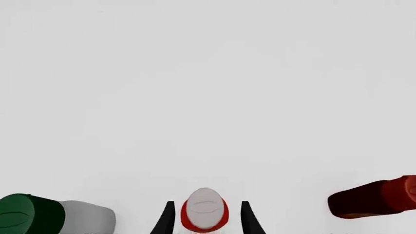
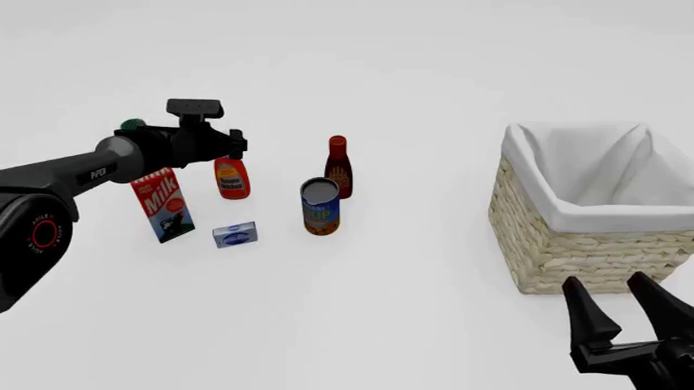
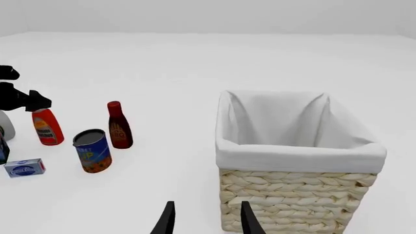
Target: Pick the ketchup and place it in the basket.
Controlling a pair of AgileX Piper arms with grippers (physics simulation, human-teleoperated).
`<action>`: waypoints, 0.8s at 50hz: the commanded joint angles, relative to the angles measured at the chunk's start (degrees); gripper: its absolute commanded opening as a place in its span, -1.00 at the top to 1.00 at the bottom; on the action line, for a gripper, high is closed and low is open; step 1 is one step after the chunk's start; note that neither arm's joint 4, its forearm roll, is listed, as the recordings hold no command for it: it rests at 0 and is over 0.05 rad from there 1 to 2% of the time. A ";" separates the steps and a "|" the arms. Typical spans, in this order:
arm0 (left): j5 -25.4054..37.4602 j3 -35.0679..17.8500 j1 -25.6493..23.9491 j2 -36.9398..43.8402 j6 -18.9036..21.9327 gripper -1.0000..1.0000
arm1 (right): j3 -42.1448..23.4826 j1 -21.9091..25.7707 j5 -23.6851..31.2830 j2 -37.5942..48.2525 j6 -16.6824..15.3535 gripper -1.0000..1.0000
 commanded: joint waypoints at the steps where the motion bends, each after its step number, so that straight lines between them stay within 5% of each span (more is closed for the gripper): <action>1: -0.84 0.36 0.10 1.23 -0.05 -1.00 | 0.00 -0.01 -0.53 0.67 0.03 -1.00; 31: -2.08 0.47 0.54 3.96 -0.51 -1.00 | 0.00 0.03 -1.32 1.71 -0.01 -1.00; 32: -2.09 0.57 0.54 3.91 -0.54 1.00 | 0.00 0.03 -1.33 1.72 -0.06 -1.00; 40: -1.60 0.74 0.29 2.57 -0.64 1.00 | 0.00 0.04 -1.31 1.70 -0.16 -1.00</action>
